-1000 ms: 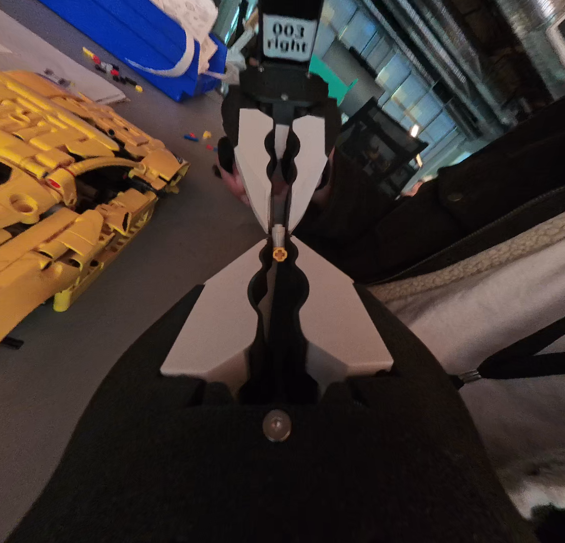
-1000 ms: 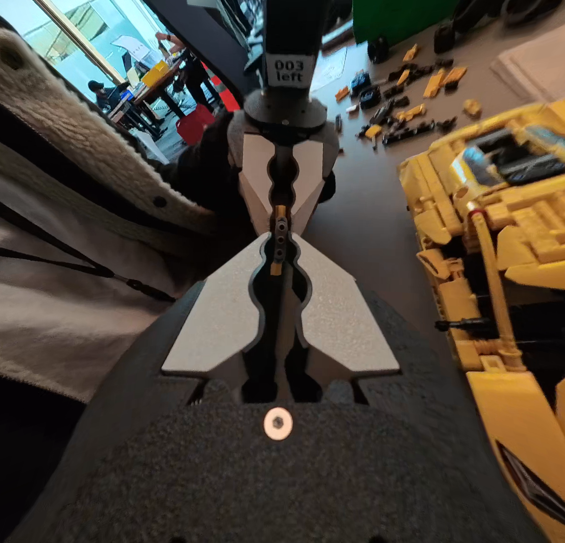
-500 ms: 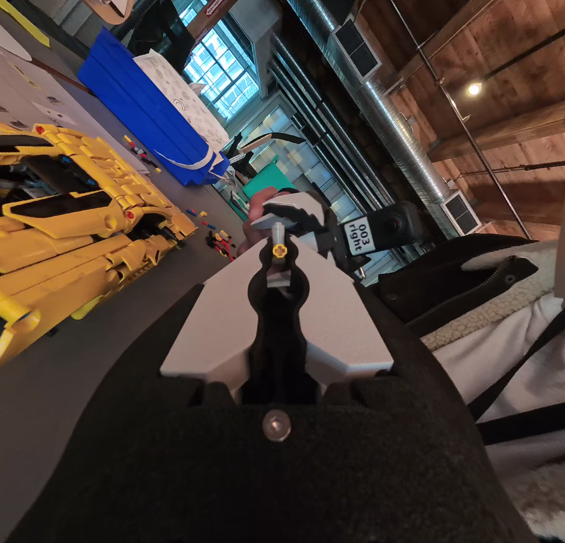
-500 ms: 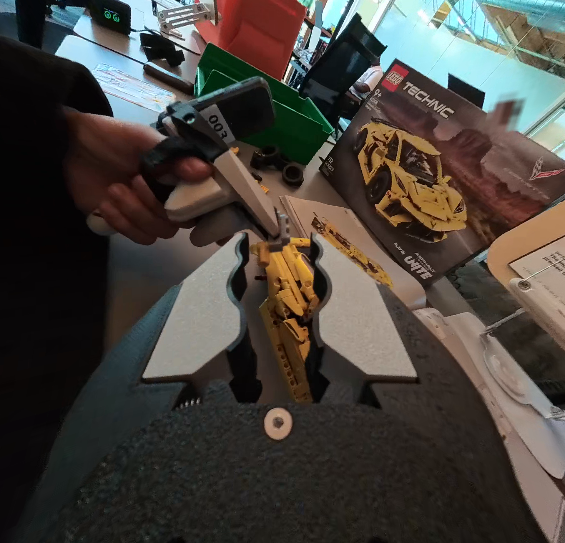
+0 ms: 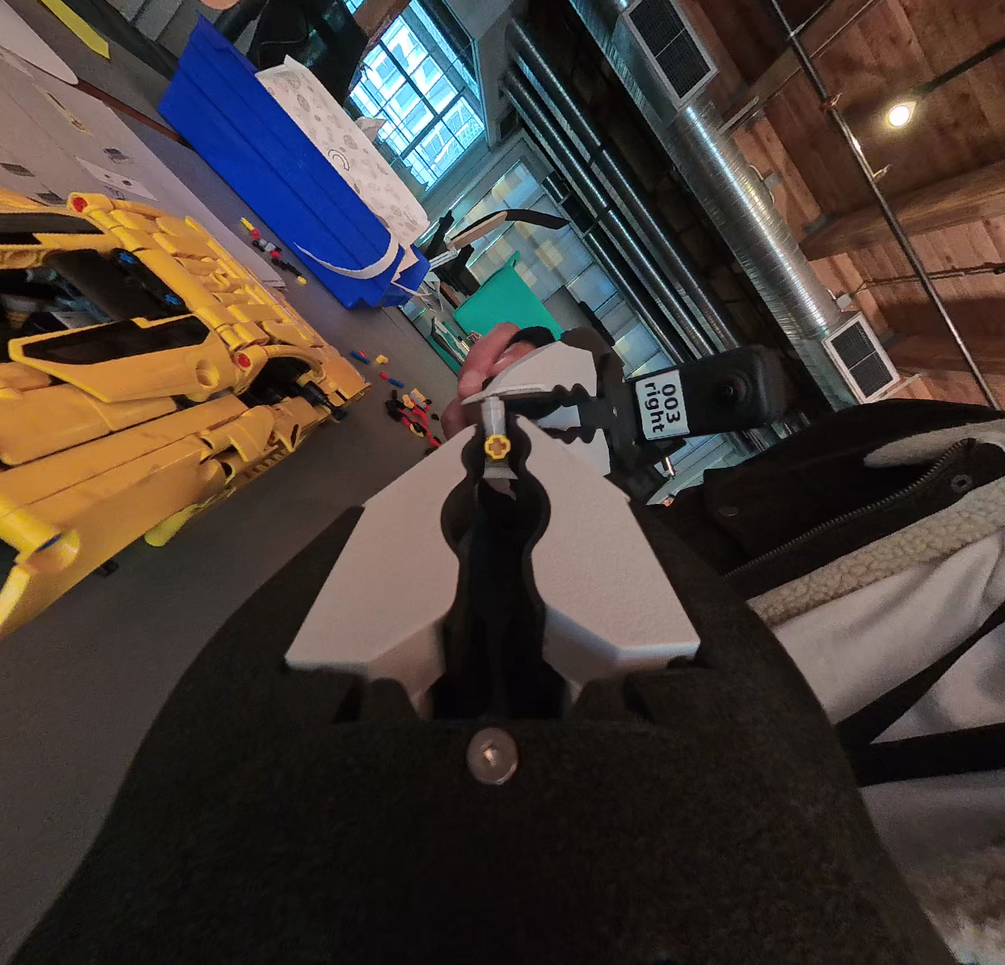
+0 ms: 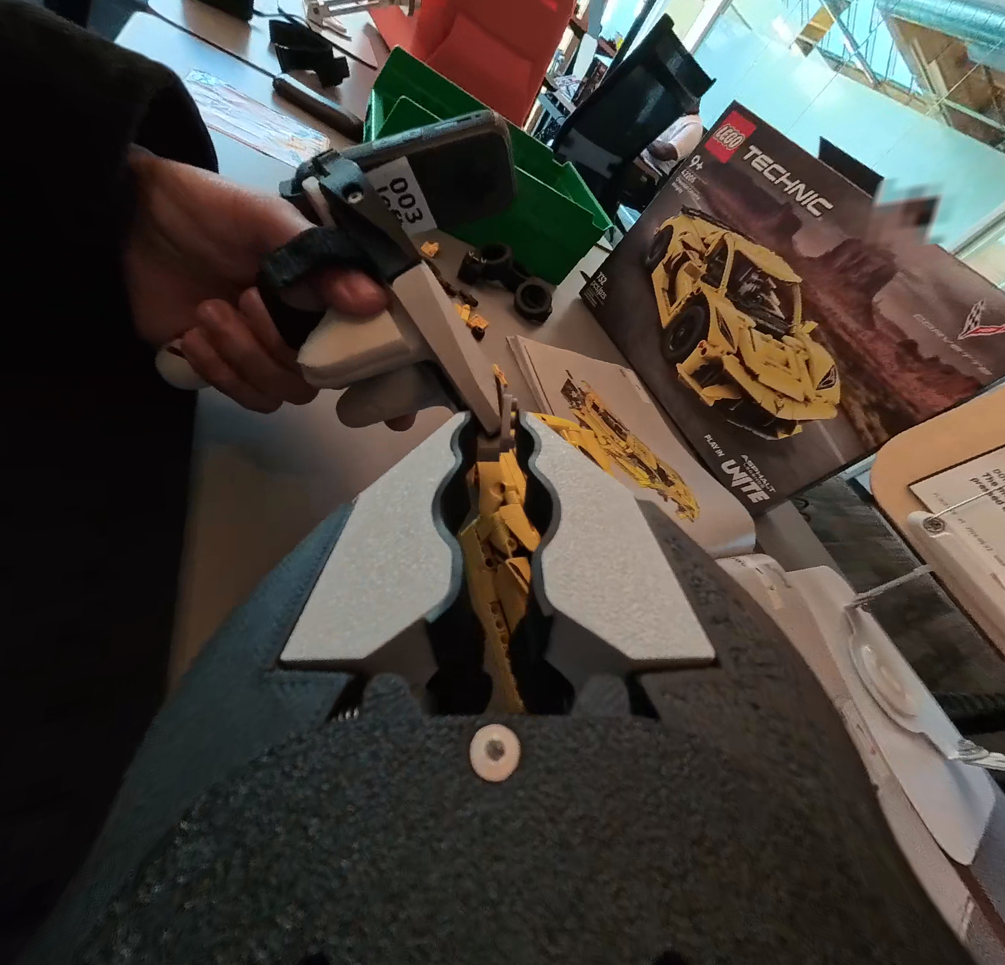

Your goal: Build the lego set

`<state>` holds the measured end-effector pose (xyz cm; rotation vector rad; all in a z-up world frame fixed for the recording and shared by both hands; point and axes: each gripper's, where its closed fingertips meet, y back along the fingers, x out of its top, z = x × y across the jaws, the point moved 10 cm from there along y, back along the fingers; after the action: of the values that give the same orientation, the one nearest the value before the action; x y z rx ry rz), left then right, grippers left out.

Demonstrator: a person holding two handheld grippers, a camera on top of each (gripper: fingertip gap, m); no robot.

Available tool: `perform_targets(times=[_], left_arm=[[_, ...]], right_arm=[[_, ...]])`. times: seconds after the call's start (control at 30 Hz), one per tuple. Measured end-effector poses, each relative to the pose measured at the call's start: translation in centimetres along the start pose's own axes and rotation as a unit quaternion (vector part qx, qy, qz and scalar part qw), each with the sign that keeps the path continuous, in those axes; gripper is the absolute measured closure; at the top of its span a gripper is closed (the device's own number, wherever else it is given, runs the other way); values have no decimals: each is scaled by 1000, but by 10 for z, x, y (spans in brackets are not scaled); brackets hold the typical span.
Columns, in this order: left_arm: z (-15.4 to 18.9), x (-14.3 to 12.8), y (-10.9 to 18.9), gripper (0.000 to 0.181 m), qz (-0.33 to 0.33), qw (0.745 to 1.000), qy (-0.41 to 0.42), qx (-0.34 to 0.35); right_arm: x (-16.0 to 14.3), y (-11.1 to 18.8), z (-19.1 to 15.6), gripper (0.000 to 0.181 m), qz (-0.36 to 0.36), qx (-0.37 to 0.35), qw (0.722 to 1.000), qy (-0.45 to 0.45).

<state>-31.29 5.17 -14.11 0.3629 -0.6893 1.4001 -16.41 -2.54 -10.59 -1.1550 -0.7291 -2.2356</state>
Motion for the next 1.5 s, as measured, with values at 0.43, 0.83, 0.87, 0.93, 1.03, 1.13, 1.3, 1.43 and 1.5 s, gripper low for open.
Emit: perform_targets(times=[0.43,0.83,0.87,0.93,1.03,1.13,1.3,1.43,1.5], left_arm=[[14,7,2,174,37,996,-86,-10],[25,1,-8,157,1,984,-175,17],[22,2,-7,149,3,985,-170,32],[15,4,-3,146,6,984,-162,67],[11,7,0,146,21,984,-156,87],[10,9,3,147,31,984,-150,95],[8,13,8,147,54,986,-129,89],[8,13,9,151,54,984,-139,98],[9,14,10,153,56,981,-151,110]], right_arm=[[-17,9,21,155,81,158,929,-326],[-30,27,27,175,70,200,917,-338],[-38,32,28,175,37,189,928,-318],[-60,37,23,175,-82,178,948,-250],[-82,35,6,174,-205,192,944,-172],[-78,32,0,175,-192,205,949,-144],[-84,30,-2,174,-197,208,950,-128],[-88,28,-5,174,-206,205,949,-121],[-89,28,-5,174,-202,200,951,-119]])
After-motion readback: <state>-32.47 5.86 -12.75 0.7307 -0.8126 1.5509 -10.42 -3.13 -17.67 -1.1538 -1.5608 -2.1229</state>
